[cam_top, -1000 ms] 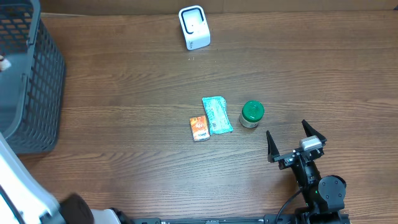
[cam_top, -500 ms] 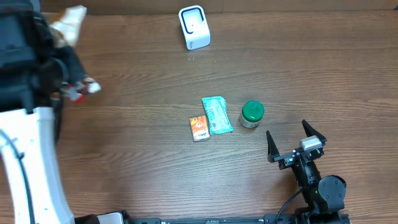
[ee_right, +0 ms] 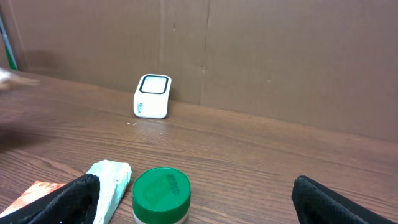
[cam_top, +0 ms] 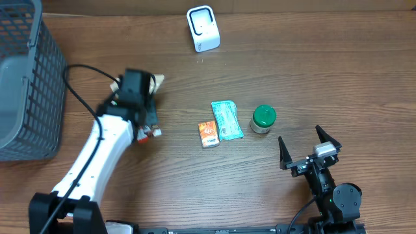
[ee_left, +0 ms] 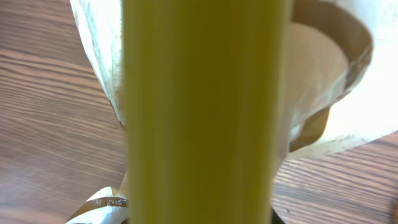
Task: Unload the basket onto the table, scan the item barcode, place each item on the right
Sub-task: 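Grasp the bag with yellow marker and red bar, lift out, then lower the bag of items onto the table left of center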
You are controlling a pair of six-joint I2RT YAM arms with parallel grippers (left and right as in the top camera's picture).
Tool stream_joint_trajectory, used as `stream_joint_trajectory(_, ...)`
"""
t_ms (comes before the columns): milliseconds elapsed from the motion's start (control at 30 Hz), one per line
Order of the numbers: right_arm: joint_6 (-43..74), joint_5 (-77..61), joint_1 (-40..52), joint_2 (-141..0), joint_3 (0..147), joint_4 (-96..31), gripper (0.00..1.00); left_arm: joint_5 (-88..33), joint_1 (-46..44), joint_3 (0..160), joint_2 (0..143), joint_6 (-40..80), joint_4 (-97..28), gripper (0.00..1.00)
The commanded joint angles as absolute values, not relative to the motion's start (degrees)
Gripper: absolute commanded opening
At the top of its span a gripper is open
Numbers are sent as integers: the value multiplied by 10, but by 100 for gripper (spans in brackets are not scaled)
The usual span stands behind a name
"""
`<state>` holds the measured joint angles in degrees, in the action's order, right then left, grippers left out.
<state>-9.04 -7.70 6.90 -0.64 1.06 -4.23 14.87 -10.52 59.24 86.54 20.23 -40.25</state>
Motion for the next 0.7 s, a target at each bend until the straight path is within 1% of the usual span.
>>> stream_joint_trajectory(0,-91,-82,70,-2,4,-40,100,175,-117,527,862,215,-346,4)
stream_joint_trajectory(100,-91,-82,70,-2,4,-40,100,169,-122,471,862,214,-282,4)
stream_joint_trajectory(200,-91,-82,70,-2,4,-40,100,168,-122,439,862,209,-244,4)
stream_joint_trajectory(367,-91,-82,70,-2,4,-40,100,133,-122,394,866,165,-175,4)
stream_joint_trajectory(500,-91,-82,70,-2,4,-40,100,131,-124,375,870,137,-134,6)
stream_joint_trajectory(533,-91,-82,70,-2,4,-40,100,130,-124,374,870,132,-127,9)
stream_joint_trajectory(600,-91,-82,70,-2,4,-40,100,130,-124,374,870,132,-121,19)
stream_joint_trajectory(667,-91,-82,70,-2,4,-40,100,122,-124,374,870,133,-117,38)
